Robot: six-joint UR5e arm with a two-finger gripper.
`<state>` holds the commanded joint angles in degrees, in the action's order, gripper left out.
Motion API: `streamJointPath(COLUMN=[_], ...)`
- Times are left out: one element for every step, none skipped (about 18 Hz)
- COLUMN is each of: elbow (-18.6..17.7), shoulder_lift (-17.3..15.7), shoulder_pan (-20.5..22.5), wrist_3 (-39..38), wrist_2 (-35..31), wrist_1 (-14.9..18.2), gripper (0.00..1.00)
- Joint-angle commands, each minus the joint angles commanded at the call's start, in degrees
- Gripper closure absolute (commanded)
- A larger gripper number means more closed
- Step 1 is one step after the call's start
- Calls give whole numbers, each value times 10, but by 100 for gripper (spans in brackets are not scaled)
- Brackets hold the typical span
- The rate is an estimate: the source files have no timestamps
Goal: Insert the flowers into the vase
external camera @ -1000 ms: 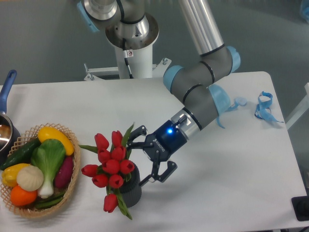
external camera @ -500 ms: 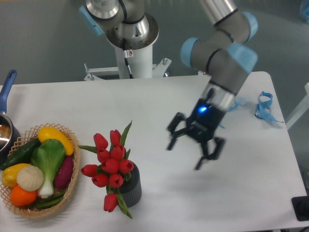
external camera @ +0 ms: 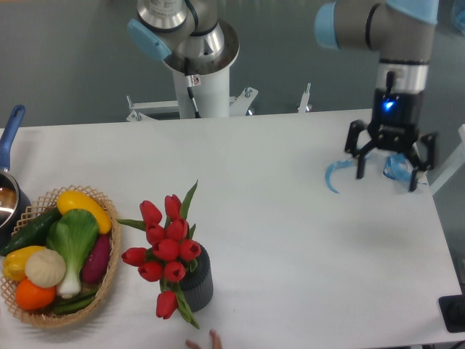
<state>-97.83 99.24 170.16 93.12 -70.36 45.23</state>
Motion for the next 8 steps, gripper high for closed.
streamJointPath(elbow=[4, 8, 13, 19, 26, 34, 43, 49], shoulder_lift=[-8, -14, -19, -31, -40, -44, -50, -53], shoulder_pan=[-1, 0, -1, -1, 0, 0, 2, 3], wrist_3=[32, 57, 69, 73, 73, 76, 90, 120], wrist_2=[-23, -36, -39, -39, -39, -40, -40, -41], wrist_1=[20, 41, 61, 82, 106, 132, 155, 170], gripper=[0, 0, 0, 0, 0, 0, 0, 0])
